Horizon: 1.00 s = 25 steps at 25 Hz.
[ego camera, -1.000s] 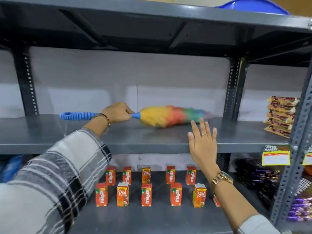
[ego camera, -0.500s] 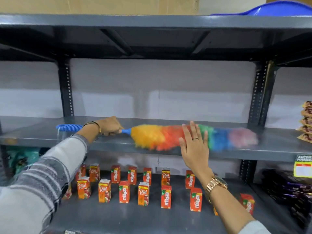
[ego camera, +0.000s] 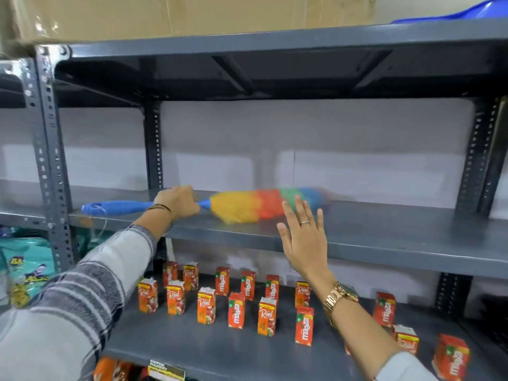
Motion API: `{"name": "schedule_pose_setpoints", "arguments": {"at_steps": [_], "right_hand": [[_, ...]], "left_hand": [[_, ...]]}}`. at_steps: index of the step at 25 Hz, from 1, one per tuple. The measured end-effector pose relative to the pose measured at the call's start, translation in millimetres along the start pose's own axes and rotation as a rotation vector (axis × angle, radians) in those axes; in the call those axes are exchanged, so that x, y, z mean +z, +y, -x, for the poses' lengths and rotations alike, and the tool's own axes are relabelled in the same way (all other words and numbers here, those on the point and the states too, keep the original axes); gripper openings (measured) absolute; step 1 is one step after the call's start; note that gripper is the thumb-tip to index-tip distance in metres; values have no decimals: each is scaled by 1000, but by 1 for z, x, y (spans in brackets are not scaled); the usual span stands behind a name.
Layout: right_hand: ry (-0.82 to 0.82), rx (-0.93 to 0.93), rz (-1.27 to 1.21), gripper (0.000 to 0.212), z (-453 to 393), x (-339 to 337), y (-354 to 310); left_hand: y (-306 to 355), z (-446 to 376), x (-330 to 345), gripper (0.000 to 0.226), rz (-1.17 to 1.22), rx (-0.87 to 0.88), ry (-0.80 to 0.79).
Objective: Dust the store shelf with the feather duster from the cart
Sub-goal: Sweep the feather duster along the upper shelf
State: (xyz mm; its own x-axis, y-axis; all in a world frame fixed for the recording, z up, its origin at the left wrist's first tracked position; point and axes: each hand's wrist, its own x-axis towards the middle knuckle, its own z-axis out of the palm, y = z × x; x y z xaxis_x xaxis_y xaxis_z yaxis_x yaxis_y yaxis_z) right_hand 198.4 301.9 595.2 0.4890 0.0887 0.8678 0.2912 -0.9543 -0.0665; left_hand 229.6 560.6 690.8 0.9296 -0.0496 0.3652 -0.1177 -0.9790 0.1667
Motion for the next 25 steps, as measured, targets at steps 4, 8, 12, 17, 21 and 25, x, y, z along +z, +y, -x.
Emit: {"name": "schedule_pose_setpoints", "arguments": {"at_steps": [4, 8, 12, 17, 21, 25], "right_hand": [[-23, -19, -44, 64, -6, 15, -25], [-46, -64, -107, 66, -13, 28, -49], [-56, -80, -145, 71, -20, 40, -71], [-68, -110, -214, 67, -30, 53, -92], [-119, -155, -299, 69, -34, 61, -111], [-114, -159, -259, 72, -34, 72, -119]], "left_hand": [[-10, -1, -17, 20, 39, 30, 36], [-52, 14, -11, 18, 37, -1, -196], [-53, 11, -14, 28, 1, -105, 38], [-97, 31, -13, 22, 85, -109, -118], [-91, 30, -21, 26, -12, -290, 114], [-118, 40, -24, 17, 17, -295, -14]]}}
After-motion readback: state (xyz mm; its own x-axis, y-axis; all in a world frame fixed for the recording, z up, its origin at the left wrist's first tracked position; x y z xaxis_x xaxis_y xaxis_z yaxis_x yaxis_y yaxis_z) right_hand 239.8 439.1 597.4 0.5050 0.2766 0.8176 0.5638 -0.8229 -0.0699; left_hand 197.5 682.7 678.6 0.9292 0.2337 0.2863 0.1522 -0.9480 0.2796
